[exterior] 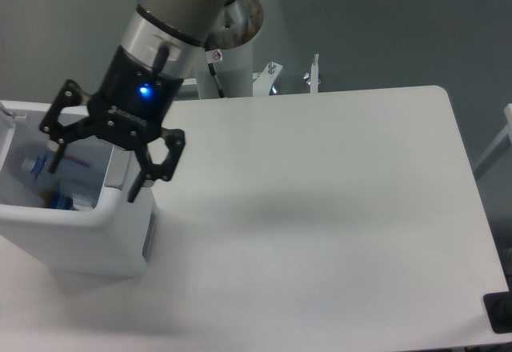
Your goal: Place the trash in the trash can
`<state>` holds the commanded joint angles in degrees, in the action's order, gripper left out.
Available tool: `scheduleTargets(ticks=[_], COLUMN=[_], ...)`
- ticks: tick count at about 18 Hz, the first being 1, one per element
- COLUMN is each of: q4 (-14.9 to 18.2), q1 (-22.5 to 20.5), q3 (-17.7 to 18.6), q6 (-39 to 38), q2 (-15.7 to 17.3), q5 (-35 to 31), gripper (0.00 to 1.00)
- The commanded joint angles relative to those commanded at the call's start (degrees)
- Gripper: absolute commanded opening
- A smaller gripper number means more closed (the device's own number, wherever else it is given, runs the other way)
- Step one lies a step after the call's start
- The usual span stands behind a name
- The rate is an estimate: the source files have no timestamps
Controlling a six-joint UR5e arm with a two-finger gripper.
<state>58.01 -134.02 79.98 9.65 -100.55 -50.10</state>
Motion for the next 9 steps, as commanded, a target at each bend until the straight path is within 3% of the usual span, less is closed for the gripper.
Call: scheduleTargets(ticks=[5, 9], q4=[0.09, 0.26], q1=[-3.70, -6.24], q3=[-1.93, -1.59], q6=[4.93, 8.00], q2=[-0.35, -2.63], q5=[0.00, -0.09], gripper=[1.00, 1.00])
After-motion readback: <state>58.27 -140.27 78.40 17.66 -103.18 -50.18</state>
